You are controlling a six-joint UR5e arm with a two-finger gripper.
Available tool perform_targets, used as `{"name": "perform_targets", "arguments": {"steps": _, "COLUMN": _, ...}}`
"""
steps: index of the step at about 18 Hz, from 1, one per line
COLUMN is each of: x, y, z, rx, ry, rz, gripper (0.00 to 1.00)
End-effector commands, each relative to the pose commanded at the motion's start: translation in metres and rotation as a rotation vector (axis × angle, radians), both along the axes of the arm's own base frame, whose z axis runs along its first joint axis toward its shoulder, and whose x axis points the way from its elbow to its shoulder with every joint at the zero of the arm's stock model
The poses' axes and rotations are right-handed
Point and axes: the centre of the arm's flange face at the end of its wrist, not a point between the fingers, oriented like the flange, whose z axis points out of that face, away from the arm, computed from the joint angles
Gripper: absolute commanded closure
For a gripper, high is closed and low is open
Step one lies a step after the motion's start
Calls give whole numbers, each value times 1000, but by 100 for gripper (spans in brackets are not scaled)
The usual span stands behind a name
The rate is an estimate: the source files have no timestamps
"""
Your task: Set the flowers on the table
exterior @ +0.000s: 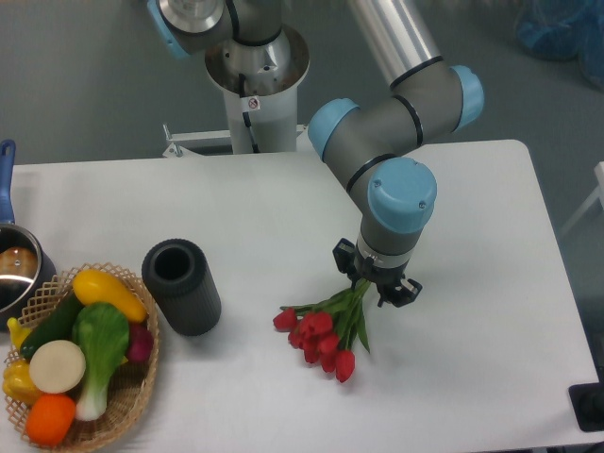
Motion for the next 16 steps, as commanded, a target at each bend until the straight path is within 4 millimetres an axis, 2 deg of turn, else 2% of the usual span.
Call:
{"name": "perform_targets", "arguments": {"steps": 2, "x": -15, "y": -13, "z": 8, "rx": 6, "ry": 20, "rz": 27, "gripper": 0}}
{"name": "perform_targets", "arguments": {"steps": 3, "x": -27, "y": -28, "z": 17, "rx": 5, "ry": 28, "rz": 53, "gripper": 0}}
{"name": "perform_targets", "arguments": {"steps": 5, "x": -36, "y": -49, "z": 30, "rx": 21, "ry": 40, "rz": 78, "gripper": 0}}
{"name": "perform_targets", "arguments": {"steps": 10, "x": -57, "y": -69, "z": 42, "rx": 30, "ry": 70, "rz": 68, "gripper": 0}}
{"name": "perform_targets", "arguments": {"steps": 16, "x": -79, "y": -100, "z": 43, "rx": 14, "ry": 79, "rz": 31, "gripper": 0}}
